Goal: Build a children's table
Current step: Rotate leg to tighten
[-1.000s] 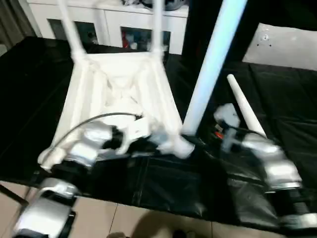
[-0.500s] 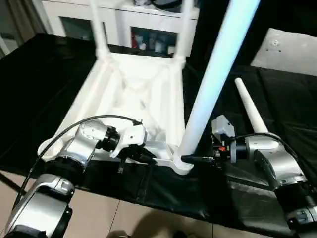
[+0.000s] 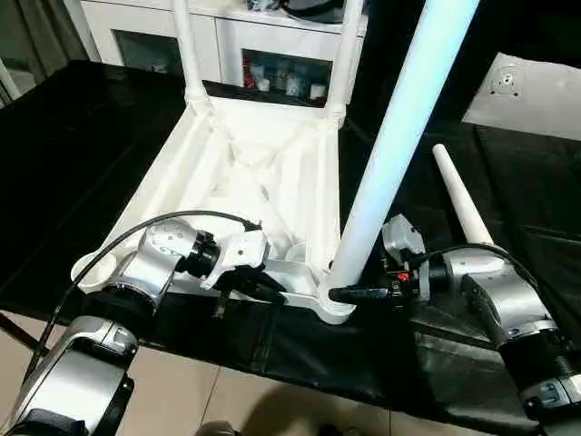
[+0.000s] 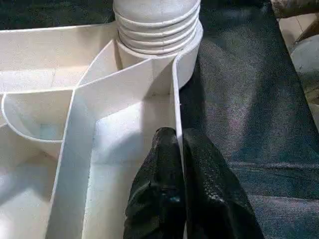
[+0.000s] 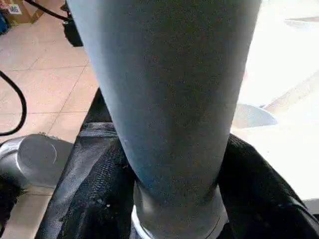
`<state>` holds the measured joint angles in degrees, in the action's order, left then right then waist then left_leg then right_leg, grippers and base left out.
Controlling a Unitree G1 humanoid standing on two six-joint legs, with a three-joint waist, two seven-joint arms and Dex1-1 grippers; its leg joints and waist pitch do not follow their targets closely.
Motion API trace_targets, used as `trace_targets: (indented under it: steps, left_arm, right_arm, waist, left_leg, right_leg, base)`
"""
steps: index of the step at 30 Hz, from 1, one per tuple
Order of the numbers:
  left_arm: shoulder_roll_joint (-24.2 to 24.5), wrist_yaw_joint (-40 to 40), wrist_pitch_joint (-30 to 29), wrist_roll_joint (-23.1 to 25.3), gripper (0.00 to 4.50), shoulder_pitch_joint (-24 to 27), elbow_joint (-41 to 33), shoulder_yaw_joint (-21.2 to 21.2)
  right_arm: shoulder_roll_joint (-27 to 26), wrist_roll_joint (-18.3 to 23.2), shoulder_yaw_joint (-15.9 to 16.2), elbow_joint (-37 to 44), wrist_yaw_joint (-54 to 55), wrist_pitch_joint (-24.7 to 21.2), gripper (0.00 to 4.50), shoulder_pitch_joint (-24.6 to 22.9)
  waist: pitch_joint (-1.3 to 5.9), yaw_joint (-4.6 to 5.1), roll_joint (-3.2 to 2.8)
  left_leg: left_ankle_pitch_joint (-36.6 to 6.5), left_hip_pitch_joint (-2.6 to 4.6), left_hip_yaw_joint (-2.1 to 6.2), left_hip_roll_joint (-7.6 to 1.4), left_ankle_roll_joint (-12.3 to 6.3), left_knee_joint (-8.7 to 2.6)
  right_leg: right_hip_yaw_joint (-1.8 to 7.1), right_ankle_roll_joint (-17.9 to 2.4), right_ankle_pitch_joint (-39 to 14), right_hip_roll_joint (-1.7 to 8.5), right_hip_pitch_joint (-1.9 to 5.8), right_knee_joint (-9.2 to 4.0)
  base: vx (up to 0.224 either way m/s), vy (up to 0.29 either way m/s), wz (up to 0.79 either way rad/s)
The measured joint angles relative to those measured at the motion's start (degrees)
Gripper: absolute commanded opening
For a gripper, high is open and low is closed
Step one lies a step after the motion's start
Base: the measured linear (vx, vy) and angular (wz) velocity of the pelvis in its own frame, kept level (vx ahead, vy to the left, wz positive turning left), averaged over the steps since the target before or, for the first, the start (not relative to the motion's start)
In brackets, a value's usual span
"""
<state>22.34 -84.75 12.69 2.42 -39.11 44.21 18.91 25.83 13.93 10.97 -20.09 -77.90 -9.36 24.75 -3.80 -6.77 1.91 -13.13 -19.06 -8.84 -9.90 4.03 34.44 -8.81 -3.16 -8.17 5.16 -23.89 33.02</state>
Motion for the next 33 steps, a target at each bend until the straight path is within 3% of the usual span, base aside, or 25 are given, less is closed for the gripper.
trace_targets:
  steps: [4, 8, 12, 14, 16, 17, 21, 23, 24, 27, 30, 33]
  left_arm:
    - [-2.0, 5.7, -5.2, 0.5, 0.0, -0.3, -0.3, -1.1]
    - [-4.9, 14.3, -12.7, 1.8, 0.0, -0.8, -0.5, -3.0]
    - [-9.0, 23.9, -18.8, 2.1, 0.0, -1.2, -0.5, -4.4]
    - [-11.3, 29.5, -21.5, 3.1, 0.0, -1.5, -0.5, -5.3]
    - [-13.8, 34.7, -23.8, 3.9, 0.0, -1.7, -0.5, -6.2]
    - [-15.3, 37.4, -25.1, 4.1, 0.0, -1.7, -0.5, -6.8]
    - [-17.7, 43.0, -27.5, 4.1, 0.0, -1.7, -1.1, -7.4]
    - [-18.5, 44.9, -28.5, 4.1, 0.0, -1.7, -2.0, -7.4]
    - [-18.5, 44.9, -28.9, 4.1, 0.0, -1.6, -2.6, -7.4]
    - [-18.5, 45.4, -29.1, 4.1, 0.0, -1.5, -3.4, -7.8]
    - [-17.8, 45.1, -28.8, 4.1, 0.0, -1.4, -4.5, -8.1]
    - [-16.3, 43.2, -27.7, 3.7, 0.0, -1.3, -5.3, -8.0]
  right_arm:
    - [-2.8, 0.1, -3.3, 2.6, 7.7, -3.0, 1.99, -3.3]
    - [-8.2, -1.4, -7.1, 2.6, 22.3, -4.3, 1.99, -4.4]
    - [-14.5, -3.8, -10.7, 0.7, 36.4, -5.8, 1.98, -3.4]
    - [-18.3, -5.7, -12.2, -0.4, 44.6, -6.4, 1.98, -2.1]
    - [-21.8, -7.9, -13.3, -1.9, 52.6, -6.3, 1.98, -0.5]
    - [-23.2, -9.0, -13.7, -3.1, 56.7, -6.3, 1.98, 0.7]
    - [-26.5, -9.9, -15.5, -6.1, 64.9, -6.2, 1.98, 3.6]
    - [-27.7, -10.1, -16.4, -7.4, 67.8, -5.5, 1.98, 4.8]
    - [-28.1, -10.1, -16.6, -7.4, 68.1, -5.0, 2.54, 4.8]
    - [-29.5, -9.7, -17.3, -7.0, 68.2, -3.7, 2.71, 4.8]
    - [-29.7, -9.3, -17.3, -5.8, 67.2, -3.1, 3.05, 4.3]
    - [-28.5, -9.0, -16.1, -4.8, 63.6, -2.4, 3.22, 3.6]
  waist:
    - [0.01, -0.09, -0.02]
    - [0.01, 1.91, -0.14]
    - [0.02, 4.46, -0.76]
    - [-0.04, 5.57, -1.1]
    - [-0.08, 6.36, -1.16]
    - [-0.13, 6.72, -1.27]
    - [-0.17, 7.58, -1.86]
    - [-0.2, 7.96, -2.0]
    - [-0.22, 7.98, -1.97]
    - [-0.19, 7.78, -1.98]
    - [-0.03, 7.62, -1.79]
    - [0.04, 6.67, -1.66]
  left_leg:
    - [0.2, 0.15, -0.01, -0.02, 0.34, -0.01]
    - [0.3, 0.31, 0.0, -0.16, 0.94, 0.0]
    - [0.3, 0.12, 0.17, -1.26, 0.9, 0.01]
    - [0.3, 0.14, 0.19, -1.52, 0.87, 0.03]
    - [0.3, 0.32, 0.19, -1.52, 0.87, 0.04]
    - [0.3, 0.82, 0.15, -1.44, 0.86, 0.04]
    - [0.2, 0.85, 0.35, -1.72, 0.86, -0.01]
    - [0.2, 0.68, 0.39, -1.74, 0.86, -0.05]
    - [0.2, 0.69, 0.38, -1.66, 0.85, -0.05]
    - [0.2, 0.36, 0.33, -1.25, 0.84, -0.47]
    - [0.2, -0.11, 0.12, -0.86, 0.57, -0.47]
    - [0.1, -0.39, -0.04, -0.86, 0.44, -0.5]
  right_leg:
    - [0.0, 0.0, 0.0, 0.02, 0.23, -0.02]
    - [-0.46, 0.1, 0.0, 0.02, 0.63, -0.73]
    - [-2.89, 0.1, 0.0, 0.09, 1.85, -3.2]
    - [-3.41, 0.1, 0.0, 0.11, 2.25, -3.88]
    - [-3.39, 0.1, 0.0, 0.12, 2.47, -3.94]
    - [-3.39, 0.1, 0.0, 0.16, 2.59, -3.96]
    - [-4.59, 0.1, 0.0, 0.33, 3.06, -4.54]
    - [-4.37, 0.2, 0.0, 0.29, 2.96, -4.37]
    - [-4.19, 0.2, 0.0, 0.3, 2.84, -4.15]
    - [-3.61, 0.4, 0.3, 0.36, 2.37, -3.81]
    - [-2.64, 0.3, 0.9, 0.47, 1.29, -2.61]
    - [-2.06, -0.4, 0.6, 0.35, 0.23, -1.22]
  base:
    - [0.0, 0.0, 0.0]
    - [0.0, 0.0, 0.0]
    - [-0.014, 0.011, -0.03]
    - [0.0, 0.0, 0.0]
    - [0.0, 0.0, 0.0]
    - [0.0, 0.0, 0.0]
    - [0.0, 0.0, 0.0]
    - [0.0, 0.0, 0.0]
    - [0.0, 0.0, 0.0]
    - [0.0, 0.0, 0.0]
    - [0.018, -0.009, 0.01]
    - [0.05, -0.044, -0.01]
